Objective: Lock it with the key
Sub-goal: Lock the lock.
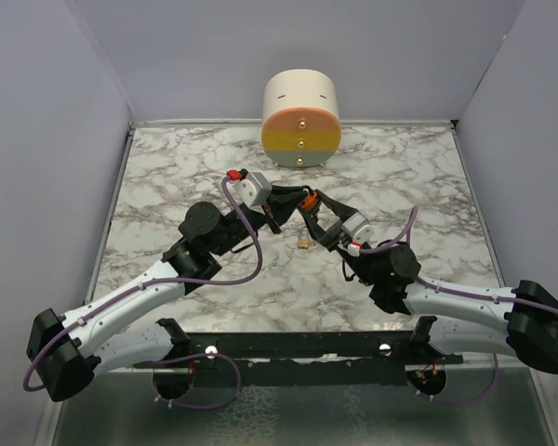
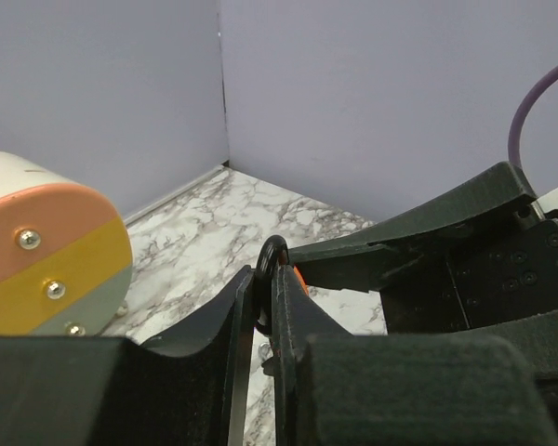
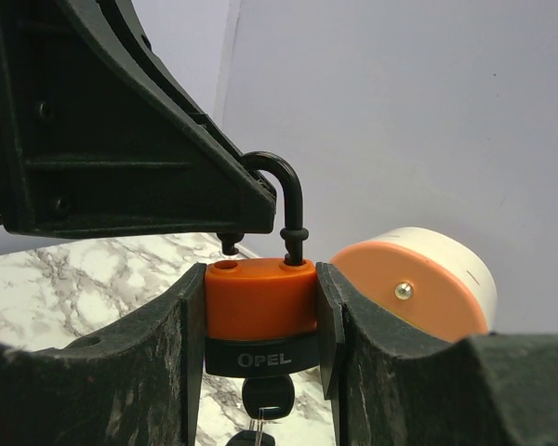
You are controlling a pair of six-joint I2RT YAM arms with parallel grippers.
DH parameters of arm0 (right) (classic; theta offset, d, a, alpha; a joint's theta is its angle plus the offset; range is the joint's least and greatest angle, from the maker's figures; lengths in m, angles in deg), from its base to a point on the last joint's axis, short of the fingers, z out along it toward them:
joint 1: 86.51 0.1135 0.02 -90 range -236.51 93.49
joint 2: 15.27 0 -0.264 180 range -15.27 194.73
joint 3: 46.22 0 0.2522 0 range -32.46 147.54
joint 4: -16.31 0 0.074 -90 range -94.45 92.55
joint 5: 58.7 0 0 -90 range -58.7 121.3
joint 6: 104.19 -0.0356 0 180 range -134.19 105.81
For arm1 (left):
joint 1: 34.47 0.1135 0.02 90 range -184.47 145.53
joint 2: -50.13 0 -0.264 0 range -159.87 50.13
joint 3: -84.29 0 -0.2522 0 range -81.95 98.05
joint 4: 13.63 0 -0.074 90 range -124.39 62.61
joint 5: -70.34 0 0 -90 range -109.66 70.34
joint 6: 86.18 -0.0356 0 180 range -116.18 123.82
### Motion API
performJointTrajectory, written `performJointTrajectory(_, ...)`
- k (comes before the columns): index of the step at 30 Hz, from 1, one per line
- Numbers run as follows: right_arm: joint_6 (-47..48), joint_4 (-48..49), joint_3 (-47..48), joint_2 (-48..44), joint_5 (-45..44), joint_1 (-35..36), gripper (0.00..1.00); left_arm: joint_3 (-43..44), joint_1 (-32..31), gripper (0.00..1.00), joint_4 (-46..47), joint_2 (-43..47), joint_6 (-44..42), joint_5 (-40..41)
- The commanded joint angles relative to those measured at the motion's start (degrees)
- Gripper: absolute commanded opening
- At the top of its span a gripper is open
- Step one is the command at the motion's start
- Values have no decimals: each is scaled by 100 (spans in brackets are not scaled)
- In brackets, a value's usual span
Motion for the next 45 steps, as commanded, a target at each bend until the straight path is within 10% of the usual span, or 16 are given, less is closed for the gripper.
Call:
performJointTrajectory(1, 1, 192, 165, -46, -103, 41, 1, 209, -3, 7, 170, -32, 51, -208)
performJointTrajectory(12, 12, 206, 196, 48, -126, 45, 1, 250, -2, 1, 161, -28, 228, -383)
performJointTrajectory(16, 8, 154, 186, 15, -121, 46, 1, 153, -1, 25, 169, 80, 289, -270)
performJointTrajectory(22, -8, 117, 184, 22, -119, 44, 1, 130, -1, 32, 170, 284, 300, -127)
performJointTrajectory(45, -54, 87, 214, -15, -54, 40, 1, 245, -1, 27, 63, 130, 147, 46)
